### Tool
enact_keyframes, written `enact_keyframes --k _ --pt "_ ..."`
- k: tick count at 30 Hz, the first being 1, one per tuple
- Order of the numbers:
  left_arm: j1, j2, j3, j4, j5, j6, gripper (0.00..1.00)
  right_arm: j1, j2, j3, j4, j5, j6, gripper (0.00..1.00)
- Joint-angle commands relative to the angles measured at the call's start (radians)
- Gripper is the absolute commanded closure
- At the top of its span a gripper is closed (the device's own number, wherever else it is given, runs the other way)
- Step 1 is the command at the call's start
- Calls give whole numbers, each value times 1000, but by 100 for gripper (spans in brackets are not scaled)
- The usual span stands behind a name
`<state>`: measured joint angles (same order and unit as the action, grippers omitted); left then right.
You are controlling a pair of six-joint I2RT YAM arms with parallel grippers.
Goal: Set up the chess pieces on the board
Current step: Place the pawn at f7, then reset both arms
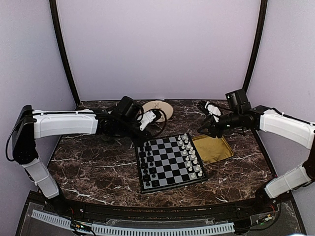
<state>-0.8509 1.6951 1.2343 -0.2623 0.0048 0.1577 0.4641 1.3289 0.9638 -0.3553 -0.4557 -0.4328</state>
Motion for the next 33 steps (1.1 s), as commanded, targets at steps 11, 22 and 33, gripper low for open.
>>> enact_keyframes --k 11,22,33 --pt "117 -332 -75 -21 -310 -30 53 -230 -230 74 127 492 328 1" --pt "186 -590 -350 251 -455 -156 1 -330 -395 -95 253 466 417 0" --pt "206 -598 -392 284 -484 -131 1 -402 -390 -124 273 313 439 0"
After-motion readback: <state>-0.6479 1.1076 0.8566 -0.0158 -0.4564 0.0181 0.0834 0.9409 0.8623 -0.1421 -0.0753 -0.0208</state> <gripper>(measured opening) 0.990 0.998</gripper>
